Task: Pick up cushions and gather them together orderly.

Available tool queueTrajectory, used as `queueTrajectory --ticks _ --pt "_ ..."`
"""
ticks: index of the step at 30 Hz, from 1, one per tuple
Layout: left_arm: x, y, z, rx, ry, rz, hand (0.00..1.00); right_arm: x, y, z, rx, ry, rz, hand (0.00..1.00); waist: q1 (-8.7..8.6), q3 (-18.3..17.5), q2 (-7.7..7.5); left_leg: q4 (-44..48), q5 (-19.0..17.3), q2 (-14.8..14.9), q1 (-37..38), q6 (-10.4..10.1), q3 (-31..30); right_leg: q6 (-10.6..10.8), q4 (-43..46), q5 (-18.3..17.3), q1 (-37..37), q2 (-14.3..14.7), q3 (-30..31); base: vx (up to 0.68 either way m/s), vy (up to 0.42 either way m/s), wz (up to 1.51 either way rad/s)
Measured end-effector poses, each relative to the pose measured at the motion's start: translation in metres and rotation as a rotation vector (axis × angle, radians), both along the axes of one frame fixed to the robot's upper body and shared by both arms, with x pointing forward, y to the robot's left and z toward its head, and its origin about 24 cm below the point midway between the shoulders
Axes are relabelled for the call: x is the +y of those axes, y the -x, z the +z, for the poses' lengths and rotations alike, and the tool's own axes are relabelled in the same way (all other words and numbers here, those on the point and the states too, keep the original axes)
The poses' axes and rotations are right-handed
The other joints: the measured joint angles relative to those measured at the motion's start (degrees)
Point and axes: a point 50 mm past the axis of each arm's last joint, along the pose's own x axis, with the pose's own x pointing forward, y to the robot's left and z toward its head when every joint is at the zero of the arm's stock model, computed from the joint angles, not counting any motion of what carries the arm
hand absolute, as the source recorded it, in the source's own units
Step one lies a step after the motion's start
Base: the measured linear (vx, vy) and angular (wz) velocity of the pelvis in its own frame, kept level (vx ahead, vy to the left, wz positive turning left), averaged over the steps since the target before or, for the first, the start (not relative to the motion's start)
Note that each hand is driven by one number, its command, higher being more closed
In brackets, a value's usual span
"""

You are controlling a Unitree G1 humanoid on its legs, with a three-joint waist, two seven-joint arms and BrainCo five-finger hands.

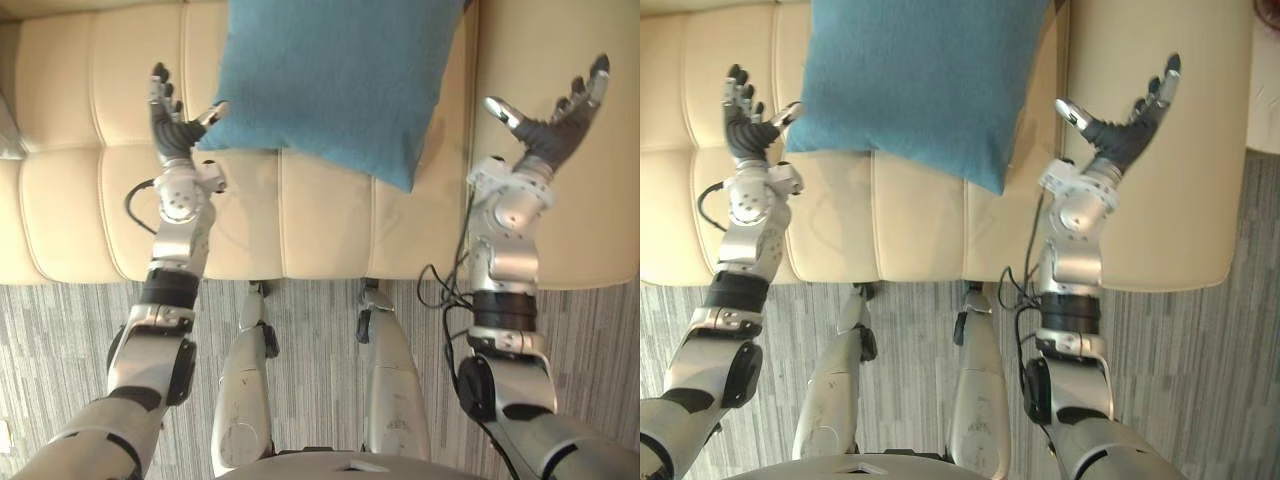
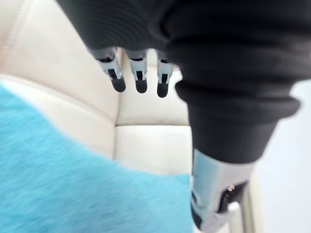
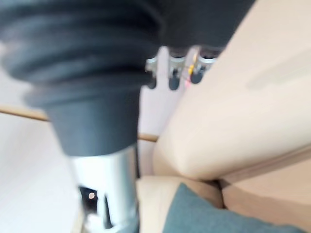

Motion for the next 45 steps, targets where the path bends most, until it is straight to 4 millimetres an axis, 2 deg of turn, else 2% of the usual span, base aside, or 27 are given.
queueTrajectory --ticks 1,2,3,6,7,8,10,11,12,14,17,18,22,25,28,31,34,35,36,37,38,40,41,42,43,44,45 --pt "0.006 0.008 -0.006 -0.007 0.001 0.006 0.0 -0.002 0.007 -0.009 0.019 0.015 0.004 0.0 0.05 0.0 -0.01 0.0 -0.3 -0.1 1.5 0.1 0.0 0.1 0.5 -0.7 1.3 -0.1 0.0 0.06 -0.085 0.11" --pt "0.012 0.019 -0.02 0.009 0.002 0.007 0.0 -0.004 0.017 -0.025 0.06 0.039 0.016 0.0 0.09 0.0 -0.02 0.0 -0.2 -0.4 3.9 0.2 -0.1 0.0 1.2 -1.9 3.6 -0.5 -0.4 0.07 -0.082 0.12" --pt "0.013 0.023 -0.027 0.021 -0.002 0.005 0.0 -0.004 0.021 -0.031 0.075 0.044 0.02 0.0 0.06 0.0 -0.02 0.0 -0.4 -0.5 4.8 0.2 -0.1 0.1 1.4 -2.3 4.5 -0.6 -0.4 0.11 -0.095 0.14" --pt "0.02 0.057 -0.086 0.171 0.005 -0.01 0.0 -0.011 0.043 -0.079 0.244 0.066 0.045 0.0 0.19 -1.3 -0.29 0.0 -1.9 -0.6 10.2 0.0 -0.6 0.1 1.6 -4.3 10.4 -1.1 -1.8 0.11 -0.074 0.12" --pt "0.022 0.073 -0.116 0.262 0.036 -0.008 0.0 -0.009 0.054 -0.103 0.326 0.034 0.063 0.0 0.38 -2.1 -0.84 0.0 -3.0 -0.6 12.9 0.2 -0.5 0.2 1.5 -5.3 13.2 -1.1 -2.0 0.11 -0.062 0.06" --pt "0.023 0.079 -0.127 0.298 0.047 -0.008 0.0 -0.008 0.058 -0.112 0.354 0.022 0.072 0.0 0.4 -2.7 -1.02 0.0 -3.3 -0.6 13.7 0.2 -0.5 0.2 1.4 -5.5 14.0 -1.2 -2.0 0.12 -0.056 0.03" --pt "0.023 0.106 -0.173 0.466 0.084 -0.005 0.0 -0.005 0.077 -0.148 0.481 -0.033 0.094 0.0 0.49 -5.7 -1.41 0.0 -4.5 -0.6 16.2 0.1 -0.5 0.2 0.5 -6.5 17.1 -1.3 -2.8 0.14 -0.037 0.05" --pt "0.024 0.125 -0.203 0.587 0.118 0.003 0.0 -0.002 0.091 -0.172 0.569 -0.075 0.11 0.0 0.66 -7.9 -1.88 0.0 -5.1 -0.5 18.1 -0.1 -0.4 0.5 -0.3 -6.8 19.3 -1.2 -3.0 0.17 -0.023 0.01" --pt "0.024 0.132 -0.214 0.633 0.133 0.009 0.0 -0.001 0.094 -0.181 0.601 -0.09 0.117 0.0 0.71 -8.3 -1.97 0.0 -5.5 -0.5 19.1 -0.1 -0.2 0.5 -0.7 -6.9 20.4 -1.2 -3.0 0.14 -0.016 -0.08" --pt "0.022 0.168 -0.264 0.87 0.197 0.021 0.0 0.005 0.11 -0.226 0.78 -0.164 0.164 0.0 0.81 -12.1 -2.42 0.0 -6.8 -0.2 22.3 -0.4 0.3 0.7 -3.3 -6.9 24.4 -0.7 -3.0 0.13 -0.005 -0.11" --pt "0.017 0.198 -0.3 1.073 0.217 0.005 0.0 0.014 0.129 -0.27 0.966 -0.248 0.208 0.0 0.78 -14.9 -2.67 0.0 -7.6 0.2 24.8 -0.9 0.6 0.8 -5.8 -6.6 27.9 -0.2 -3.3 0.11 0.006 -0.08" --pt "0.016 0.212 -0.314 1.158 0.221 0.005 0.0 0.021 0.14 -0.293 1.071 -0.297 0.233 0.0 0.82 -16.1 -2.75 0.0 -8.1 0.4 26.1 -1.0 1.0 0.6 -7.5 -6.2 29.6 0.2 -3.3 0.06 0.009 -0.12" --pt "0.013 0.243 -0.339 1.349 0.206 0.0 0.0 0.031 0.172 -0.341 1.337 -0.387 0.252 0.0 1.09 -18.2 -2.76 0.0 -9.1 0.7 28.8 -1.3 1.4 0.7 -12.7 -4.3 34.3 0.9 -3.3 0.05 0.015 -0.1" --pt "0.012 0.26 -0.349 1.448 0.195 -0.003 0.0 0.033 0.195 -0.361 1.479 -0.443 0.241 0.0 1.05 -19.1 -3.07 0.0 -9.8 0.5 30.3 -1.3 1.5 1.3 -16.5 -2.4 37.2 1.0 -3.0 0.05 0.036 -0.08" --pt "0.012 0.264 -0.353 1.488 0.194 -0.007 0.0 0.032 0.203 -0.368 1.546 -0.466 0.232 0.0 0.84 -19.5 -3.34 0.0 -9.8 0.4 30.4 -1.3 1.7 1.3 -18.3 -0.8 38.0 1.1 -2.4 0.02 0.022 -0.12" --pt "0.018 0.263 -0.352 1.492 0.181 0.003 0.0 0.031 0.199 -0.369 1.557 -0.468 0.236 0.0 1.06 -18.7 -3.93 0.0 -10.0 0.4 31.6 -1.4 3.9 1.1 -19.6 0.8 38.0 1.5 0.3 -0.02 0.016 -0.4" --pt "0.023 0.246 -0.347 1.455 0.154 0.006 0.0 0.032 0.183 -0.365 1.541 -0.423 0.255 0.0 1.15 -17.4 -5.12 0.9 -10.9 0.2 30.1 -1.2 5.2 -0.5 -18.5 2.4 35.4 1.6 1.4 -0.11 0.03 -0.39" --pt "0.026 0.227 -0.341 1.409 0.132 0.012 0.0 0.035 0.175 -0.363 1.538 -0.387 0.28 0.0 1.71 -16.5 -6.51 5.9 -13.7 -0.5 26.4 0.8 3.5 -3.0 -16.3 4.2 32.0 1.3 1.2 -0.13 0.042 -0.36" --pt "0.026 0.226 -0.34 1.405 0.131 0.013 0.0 0.035 0.174 -0.363 1.534 -0.384 0.282 0.0 1.97 -16.6 -6.24 7.3 -14.1 -0.3 25.2 1.7 2.3 -4.3 -17.7 6.0 31.8 2.1 1.3 -0.18 0.026 -0.69" --pt "0.026 0.221 -0.338 1.389 0.131 0.017 0.0 0.036 0.164 -0.359 1.51 -0.375 0.281 0.0 2.59 -15.3 -4.44 9.2 -14.2 2.4 23.5 1.8 2.4 -4.9 -5.9 -0.5 29.2 2.4 -1.2 -0.13 -0.014 -0.33" --pt "0.027 0.218 -0.337 1.381 0.123 0.015 0.0 0.037 0.168 -0.361 1.52 -0.38 0.28 0.0 1.88 -15.3 -4.5 10.5 -14.5 2.6 22.9 1.9 1.4 -5.2 4.3 -4.9 28.1 1.9 -2.9 -0.1 -0.03 -0.01" --pt "0.031 0.213 -0.332 1.348 0.11 0.026 0.0 0.043 0.183 -0.367 1.567 -0.405 0.287 0.0 2.3 -15.4 -5.79 12.6 -14.5 2.3 22.7 1.7 -0.5 -4.3 17.5 -8.0 30.1 0.6 -5.3 -0.07 -0.048 0.4" --pt "0.034 0.213 -0.331 1.344 0.113 0.043 0.0 0.047 0.181 -0.367 1.565 -0.406 0.298 0.0 2.62 -15.2 -6.51 14.0 -14.1 1.8 21.7 1.4 -0.5 -2.7 16.0 -8.7 30.6 0.5 -6.6 -0.16 -0.044 0.15" --pt "0.035 0.215 -0.331 1.346 0.131 0.062 0.0 0.047 0.179 -0.367 1.561 -0.405 0.299 0.0 3.06 -15.4 -6.38 13.8 -13.6 1.9 21.0 1.8 -0.4 -1.5 12.1 -9.3 31.5 1.5 -6.4 -0.15 -0.019 -0.14" --pt "0.029 0.214 -0.332 1.341 0.156 0.06 0.0 0.045 0.175 -0.365 1.551 -0.395 0.297 0.0 4.08 -15.9 -5.56 12.4 -12.9 2.7 20.4 2.5 0.1 -1.1 5.4 -10.0 34.0 3.2 -6.4 -0.27 -0.071 -0.41" --pt "0.024 0.218 -0.335 1.345 0.186 0.061 0.0 0.046 0.164 -0.361 1.531 -0.374 0.309 0.0 5.43 -15.5 -5.3 11.4 -10.9 3.3 18.5 2.0 1.8 -1.6 4.4 -13.1 34.2 3.4 -6.7 -0.2 -0.104 -0.31" --pt "0.022 0.216 -0.335 1.341 0.192 0.058 0.0 0.05 0.154 -0.358 1.518 -0.35 0.33 0.0 5.34 -15.5 -6.03 11.2 -8.9 2.2 16.6 1.8 1.8 -2.4 1.8 -16.7 34.8 3.2 -7.9 -0.26 -0.159 -0.2"
